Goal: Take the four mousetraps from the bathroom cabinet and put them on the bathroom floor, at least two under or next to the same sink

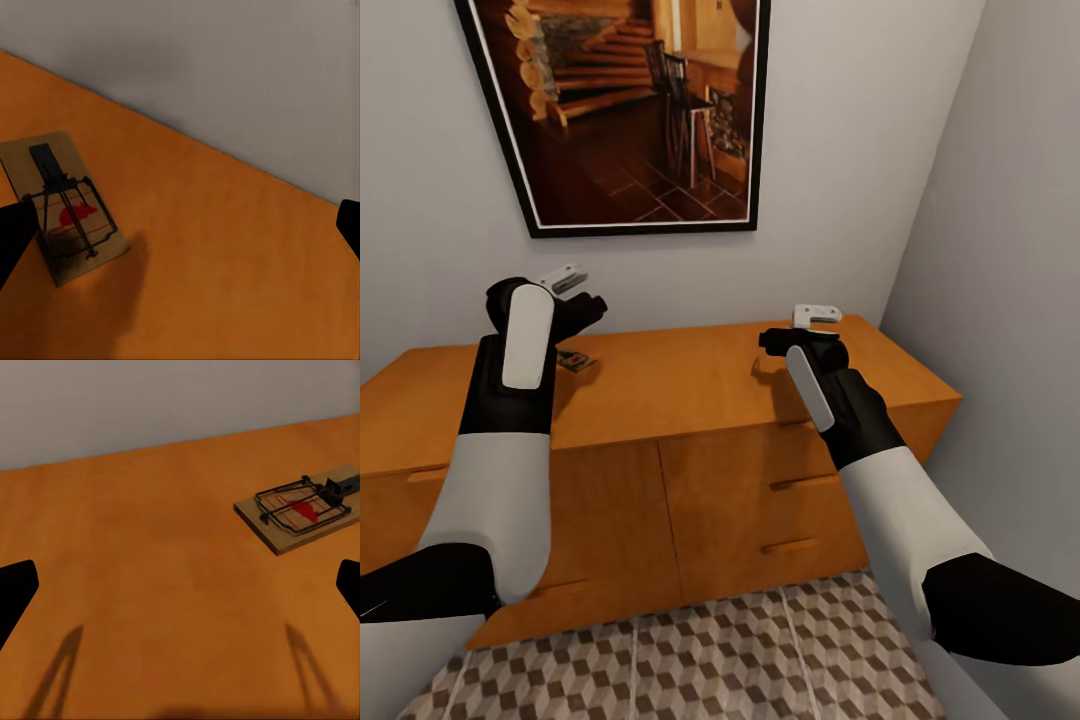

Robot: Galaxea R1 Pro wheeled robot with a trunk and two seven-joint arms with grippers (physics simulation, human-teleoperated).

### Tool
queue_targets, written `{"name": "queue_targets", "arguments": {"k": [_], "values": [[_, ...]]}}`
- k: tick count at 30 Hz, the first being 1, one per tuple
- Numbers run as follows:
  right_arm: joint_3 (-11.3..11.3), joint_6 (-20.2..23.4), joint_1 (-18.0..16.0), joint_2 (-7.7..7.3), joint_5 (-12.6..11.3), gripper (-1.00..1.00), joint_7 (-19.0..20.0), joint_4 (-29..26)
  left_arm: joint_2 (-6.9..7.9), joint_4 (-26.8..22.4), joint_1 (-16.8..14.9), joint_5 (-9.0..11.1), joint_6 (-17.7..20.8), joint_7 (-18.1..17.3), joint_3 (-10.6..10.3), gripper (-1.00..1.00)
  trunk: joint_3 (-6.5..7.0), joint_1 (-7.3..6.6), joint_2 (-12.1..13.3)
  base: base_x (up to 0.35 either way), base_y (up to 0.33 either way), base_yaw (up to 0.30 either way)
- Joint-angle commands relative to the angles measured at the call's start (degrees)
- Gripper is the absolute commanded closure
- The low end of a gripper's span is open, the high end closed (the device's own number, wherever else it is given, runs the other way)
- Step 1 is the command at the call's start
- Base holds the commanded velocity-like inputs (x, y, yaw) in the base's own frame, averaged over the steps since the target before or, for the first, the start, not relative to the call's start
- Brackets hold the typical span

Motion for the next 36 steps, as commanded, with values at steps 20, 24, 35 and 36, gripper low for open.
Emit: {"name": "queue_targets", "arguments": {"k": [20,24,35,36], "values": [[0.46,0.07,0.04,0.12,-0.7,-1.0,-0.49,0.11,0.24,-0.12,-0.05,0.18,0.1,0.83,0.16,-1.0,-0.05,0.0,-0.02,0.007,-0.002,0.0],[0.51,0.05,0.04,0.16,-0.72,-1.0,-0.49,0.17,0.28,-0.03,-0.05,0.14,0.07,2.09,0.2,-1.0,-0.05,0.0,-0.02,0.0,0.0,0.0],[0.59,0.03,0.12,0.33,-0.72,-1.0,-0.49,0.28,0.38,-0.12,-0.05,0.12,-0.82,10.66,0.54,-1.0,-0.05,0.0,-0.02,0.0,0.0,0.0],[0.6,0.02,0.12,0.34,-0.73,-1.0,-0.49,0.28,0.38,-0.08,-0.05,0.12,-1.25,11.23,0.6,-1.0,-0.05,0.0,-0.02,0.0,0.0,0.0]]}}
